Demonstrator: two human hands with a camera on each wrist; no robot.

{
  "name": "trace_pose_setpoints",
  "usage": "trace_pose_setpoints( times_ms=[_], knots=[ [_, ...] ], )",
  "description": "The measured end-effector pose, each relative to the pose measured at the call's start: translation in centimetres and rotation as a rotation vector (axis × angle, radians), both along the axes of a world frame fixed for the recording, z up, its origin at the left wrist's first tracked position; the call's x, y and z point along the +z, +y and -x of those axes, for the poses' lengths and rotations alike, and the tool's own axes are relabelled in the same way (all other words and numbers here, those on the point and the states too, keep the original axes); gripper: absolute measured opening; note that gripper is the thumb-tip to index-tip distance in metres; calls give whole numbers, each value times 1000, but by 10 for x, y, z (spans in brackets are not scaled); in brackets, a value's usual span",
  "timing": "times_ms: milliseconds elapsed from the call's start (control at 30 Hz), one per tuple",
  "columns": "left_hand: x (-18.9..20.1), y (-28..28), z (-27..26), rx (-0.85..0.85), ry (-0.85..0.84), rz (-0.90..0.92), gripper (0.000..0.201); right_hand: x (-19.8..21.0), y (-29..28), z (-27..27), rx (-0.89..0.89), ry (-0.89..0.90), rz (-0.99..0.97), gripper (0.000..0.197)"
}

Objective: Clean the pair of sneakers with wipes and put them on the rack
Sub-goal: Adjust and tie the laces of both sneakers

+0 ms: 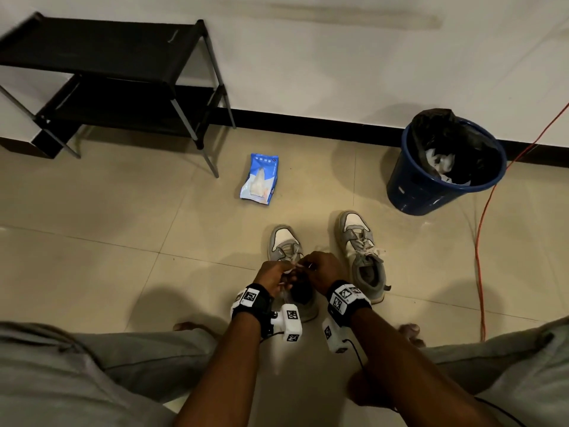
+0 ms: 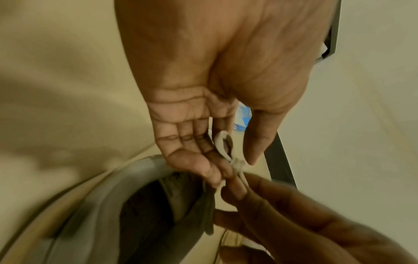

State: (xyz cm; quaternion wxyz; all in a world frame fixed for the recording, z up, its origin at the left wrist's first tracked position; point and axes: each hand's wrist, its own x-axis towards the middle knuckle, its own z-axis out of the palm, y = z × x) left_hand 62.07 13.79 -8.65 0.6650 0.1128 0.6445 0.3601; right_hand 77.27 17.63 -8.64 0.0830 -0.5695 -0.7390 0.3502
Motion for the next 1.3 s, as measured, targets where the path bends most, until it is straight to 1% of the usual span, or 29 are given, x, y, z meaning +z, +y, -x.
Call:
trace_pose_setpoints(
  times_ms=[67, 133, 200, 233, 333, 400, 467, 567, 600, 667, 733, 800, 867, 933, 1067, 1133, 1200, 1267, 1300],
  knots=[
    [-1, -2, 8, -43, -31, -19, 13, -3, 5, -2, -33, 70, 44, 17],
    [-2, -4, 17, -71, -41, -43, 15, -2, 12, -6, -40, 167, 120, 12],
    [-3, -6, 21, -54, -27, -65, 13, 2, 19, -8, -47, 250, 163, 9],
    [-2, -7, 22, -36, -19, -70, 11, 5, 22, -7, -43, 263, 164, 9],
    [-1, -3, 21, -21, 4, -53, 9, 0, 27, -6, -14, 204, 124, 8],
    [0, 1, 23, 16, 49, -20, 1, -11, 27, -10, -21, 63, 32, 11],
    [-7, 4, 26, 82, 95, 35, 13, -18, 25, -20, -105, -30, 4, 11],
    [-15, -3, 26, 63, 119, 88, 26, -31, 18, -26, -133, -90, 34, 12],
    [-17, -5, 23, 46, 112, 85, 28, -36, 16, -26, -141, -61, 51, 13],
    [-14, -6, 20, 38, 80, 51, 26, -35, 13, -25, -222, 107, 175, 15],
    [-9, -3, 21, 52, 137, 17, 17, -31, 16, -27, -333, 288, 264, 11],
    [-4, 2, 24, 62, 181, -16, 10, -22, 18, -27, -398, 414, 297, 7],
    [-2, 4, 25, 33, 176, -17, 21, -17, 21, -26, -431, 485, 341, 9],
    [1, 3, 22, -3, 143, 4, 20, -17, 22, -22, -429, 535, 418, 11],
    [1, 4, 22, -48, 88, 42, 18, -12, 26, -9, -368, 569, 526, 18],
    [-4, 3, 28, 34, 5, 65, 16, -9, 31, -7, -379, 610, 540, 18],
    [-11, 1, 33, 110, -66, 131, 21, -8, 37, -10, -426, 627, 512, 18],
    [-18, -1, 34, 136, -104, 194, 25, -10, 40, -13, -497, 604, 468, 22],
    [-20, -2, 33, 156, -120, 209, 25, -11, 40, -13, -521, 565, 459, 23]
  ],
)
